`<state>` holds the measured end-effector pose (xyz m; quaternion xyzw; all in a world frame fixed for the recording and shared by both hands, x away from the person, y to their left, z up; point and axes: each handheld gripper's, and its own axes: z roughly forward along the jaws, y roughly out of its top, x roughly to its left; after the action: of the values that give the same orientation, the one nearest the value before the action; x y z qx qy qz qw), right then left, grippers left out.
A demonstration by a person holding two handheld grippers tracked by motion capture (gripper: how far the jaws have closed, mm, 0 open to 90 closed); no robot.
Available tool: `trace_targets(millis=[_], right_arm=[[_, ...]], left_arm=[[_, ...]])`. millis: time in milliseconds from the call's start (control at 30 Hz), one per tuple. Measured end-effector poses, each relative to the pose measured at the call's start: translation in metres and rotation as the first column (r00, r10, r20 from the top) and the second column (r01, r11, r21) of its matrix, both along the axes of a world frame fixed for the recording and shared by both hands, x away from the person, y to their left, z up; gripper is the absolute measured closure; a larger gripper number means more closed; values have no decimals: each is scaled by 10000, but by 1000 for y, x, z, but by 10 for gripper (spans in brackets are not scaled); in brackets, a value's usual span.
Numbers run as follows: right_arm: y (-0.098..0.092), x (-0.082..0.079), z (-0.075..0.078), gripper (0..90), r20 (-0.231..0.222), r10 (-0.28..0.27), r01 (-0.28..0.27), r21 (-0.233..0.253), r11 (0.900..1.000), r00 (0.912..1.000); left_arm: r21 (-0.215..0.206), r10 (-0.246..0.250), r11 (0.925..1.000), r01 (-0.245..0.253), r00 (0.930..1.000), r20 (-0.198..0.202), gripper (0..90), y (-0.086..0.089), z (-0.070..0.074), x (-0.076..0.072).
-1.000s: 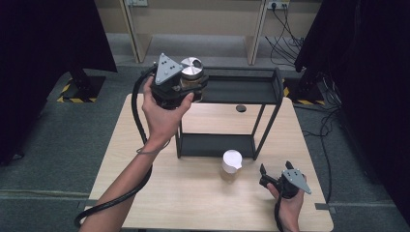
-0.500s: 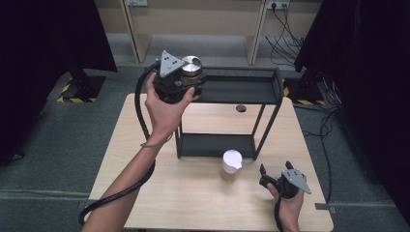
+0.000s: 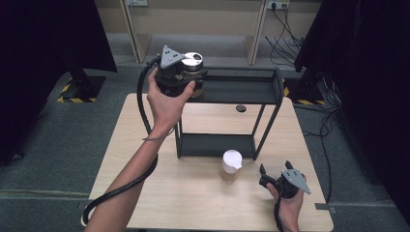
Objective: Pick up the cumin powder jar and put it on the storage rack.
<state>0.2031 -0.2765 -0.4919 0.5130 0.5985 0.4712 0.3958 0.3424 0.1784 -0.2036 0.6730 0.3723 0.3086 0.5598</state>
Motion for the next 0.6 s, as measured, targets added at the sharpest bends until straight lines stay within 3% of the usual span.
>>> trace_targets(millis=[600], right_arm=[[0,0,0,33,1,4,-4,-23,10000,10000]], left_arm=[[-62,-12,10000,13,9999,143,305,0,-4,0]])
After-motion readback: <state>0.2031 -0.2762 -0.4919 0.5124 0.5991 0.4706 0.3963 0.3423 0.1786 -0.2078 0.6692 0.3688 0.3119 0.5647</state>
